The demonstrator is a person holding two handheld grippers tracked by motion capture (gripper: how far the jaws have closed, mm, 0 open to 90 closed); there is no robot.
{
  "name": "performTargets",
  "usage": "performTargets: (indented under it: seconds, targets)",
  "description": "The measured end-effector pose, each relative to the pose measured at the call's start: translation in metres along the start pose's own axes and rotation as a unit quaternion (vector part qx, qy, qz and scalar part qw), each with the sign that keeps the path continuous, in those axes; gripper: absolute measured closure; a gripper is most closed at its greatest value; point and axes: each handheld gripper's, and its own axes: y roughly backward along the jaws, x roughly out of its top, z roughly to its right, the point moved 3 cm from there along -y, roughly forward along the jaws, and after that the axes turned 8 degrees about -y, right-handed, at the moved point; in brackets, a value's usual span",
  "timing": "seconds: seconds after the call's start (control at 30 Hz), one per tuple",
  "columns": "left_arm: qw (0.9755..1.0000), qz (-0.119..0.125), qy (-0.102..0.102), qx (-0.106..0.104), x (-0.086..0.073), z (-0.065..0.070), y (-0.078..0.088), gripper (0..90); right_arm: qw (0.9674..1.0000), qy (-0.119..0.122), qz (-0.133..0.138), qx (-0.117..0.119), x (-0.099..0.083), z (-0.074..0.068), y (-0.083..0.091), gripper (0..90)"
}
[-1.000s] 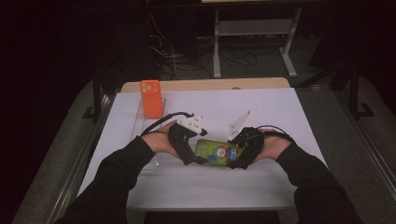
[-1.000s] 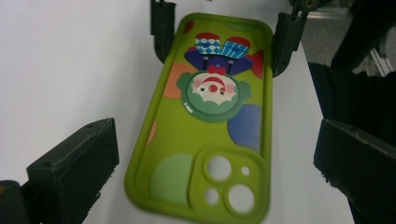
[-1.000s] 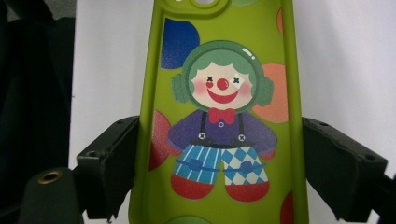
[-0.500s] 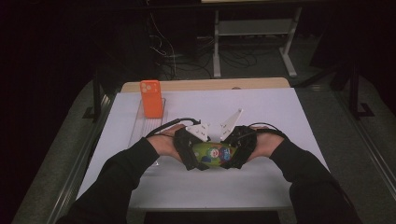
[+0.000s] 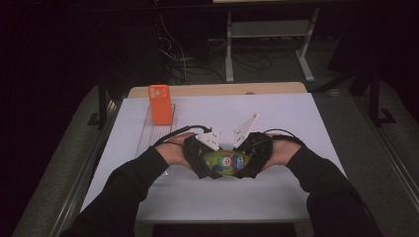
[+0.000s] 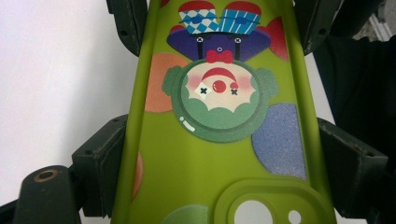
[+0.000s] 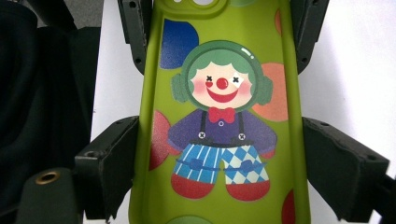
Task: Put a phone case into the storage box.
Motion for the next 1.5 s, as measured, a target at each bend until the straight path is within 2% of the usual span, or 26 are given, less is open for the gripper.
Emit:
performTargets:
  seconds: [0.07, 0.13, 0.2, 0.23, 0.33, 0.4, 0.5, 0.6, 0.67, 0.7, 0.73, 0.77, 0.83, 0.9, 0.93, 1.03, 1.07, 1.13, 1.17, 1.2, 1.23, 1.33, 1.43, 1.47, 1.5]
  targets:
    - [1.0, 0.003, 0.002, 0.006, 0.0, 0.0, 0.001, 15.2, 1.0, 0.003, 0.001, -0.006, -0.001, -0.001, 0.001, 11.4]
    - [0.9999, 0.002, 0.006, 0.015, 0.0, 0.001, 0.002, 15.3, 0.9998, -0.017, -0.004, -0.002, -0.003, -0.002, 0.002, 6.7]
    - [0.9996, 0.002, 0.012, 0.023, -0.002, 0.001, 0.004, 15.4, 0.9993, -0.036, 0.011, -0.006, -0.006, 0.001, 0.006, 1.8]
    - [0.9995, -0.003, 0.015, 0.029, -0.004, 0.0, 0.005, 15.4, 0.9993, -0.036, 0.011, -0.006, -0.006, 0.001, 0.006, 1.8]
    - [0.9976, -0.008, 0.044, 0.052, -0.007, 0.0, 0.006, 15.5, 0.9976, -0.056, 0.031, -0.027, -0.013, 0.005, 0.01, 0.0]
    - [0.9959, -0.013, 0.066, 0.061, -0.01, -0.001, 0.006, 15.4, 0.9964, -0.055, 0.049, -0.041, -0.017, 0.01, 0.011, 0.0]
    - [0.9933, -0.018, 0.088, 0.073, -0.013, 0.001, 0.005, 15.5, 0.9935, -0.079, 0.06, -0.057, -0.026, 0.014, 0.012, 0.0]
    - [0.9908, -0.021, 0.102, 0.086, -0.015, 0.002, 0.005, 15.5, 0.9872, -0.114, 0.083, -0.074, -0.035, 0.017, 0.014, 0.0]
    - [0.9892, -0.025, 0.107, 0.097, -0.015, 0.003, 0.005, 15.5, 0.9843, -0.127, 0.09, -0.083, -0.04, 0.019, 0.013, 0.0]
    - [0.9874, -0.025, 0.115, 0.106, -0.015, 0.003, 0.005, 15.4, 0.9821, -0.138, 0.092, -0.088, -0.042, 0.019, 0.013, 0.0]
    - [0.9861, -0.025, 0.121, 0.111, -0.015, 0.003, 0.004, 15.4, 0.9779, -0.16, 0.093, -0.098, -0.045, 0.017, 0.013, 0.0]
    - [0.9847, -0.03, 0.124, 0.119, -0.016, 0.003, 0.004, 15.5, 0.9755, -0.169, 0.096, -0.102, -0.046, 0.017, 0.013, 0.0]
    - [0.9828, -0.049, 0.123, 0.129, -0.018, 0.003, 0.005, 15.5, 0.968, -0.199, 0.114, -0.101, -0.05, 0.016, 0.013, 0.0]
    - [0.9792, -0.043, 0.144, 0.137, -0.02, 0.003, 0.001, 15.5, 0.961, -0.219, 0.123, -0.117, -0.056, 0.014, 0.009, 0.0]
    - [0.9766, -0.041, 0.155, 0.144, -0.02, 0.004, 0.0, 15.5, 0.9588, -0.227, 0.119, -0.122, -0.057, 0.013, 0.007, 0.0]
    - [0.971, -0.028, 0.178, 0.156, -0.023, 0.003, -0.004, 15.5, 0.9572, -0.234, 0.116, -0.125, -0.06, 0.011, 0.003, 0.0]
    - [0.9722, -0.04, 0.173, 0.152, -0.024, 0.001, -0.002, 15.5, 0.9558, -0.24, 0.114, -0.126, -0.061, 0.01, 0.002, 0.0]
    - [0.9663, -0.023, 0.197, 0.164, -0.024, 0.001, -0.003, 15.5, 0.9531, -0.244, 0.12, -0.133, -0.062, 0.008, -0.001, 0.0]
    - [0.9671, -0.03, 0.193, 0.163, -0.024, 0.0, -0.001, 15.5, 0.9514, -0.249, 0.119, -0.137, -0.063, 0.007, -0.001, 0.0]
    - [0.9656, -0.028, 0.198, 0.166, -0.024, -0.001, 0.001, 15.4, 0.9482, -0.256, 0.125, -0.14, -0.063, 0.006, -0.002, 0.0]
    - [0.9653, -0.028, 0.198, 0.168, -0.024, -0.002, 0.002, 15.4, 0.9464, -0.259, 0.129, -0.144, -0.063, 0.005, -0.003, 0.0]
    - [0.9609, -0.028, 0.209, 0.179, -0.025, -0.002, 0.004, 15.4, 0.9376, -0.273, 0.15, -0.155, -0.064, 0.003, -0.004, 0.0]
    - [0.9599, -0.027, 0.212, 0.182, -0.027, -0.002, 0.006, 15.4, 0.9323, -0.275, 0.165, -0.168, -0.066, 0.001, -0.006, 0.0]
    - [0.9595, -0.026, 0.214, 0.181, -0.027, -0.002, 0.006, 15.4, 0.9285, -0.282, 0.171, -0.17, -0.066, -0.001, -0.007, 0.0]
    - [0.9596, -0.024, 0.216, 0.179, -0.027, -0.002, 0.007, 15.4, 0.9283, -0.277, 0.177, -0.175, -0.066, -0.002, -0.008, 0.0]
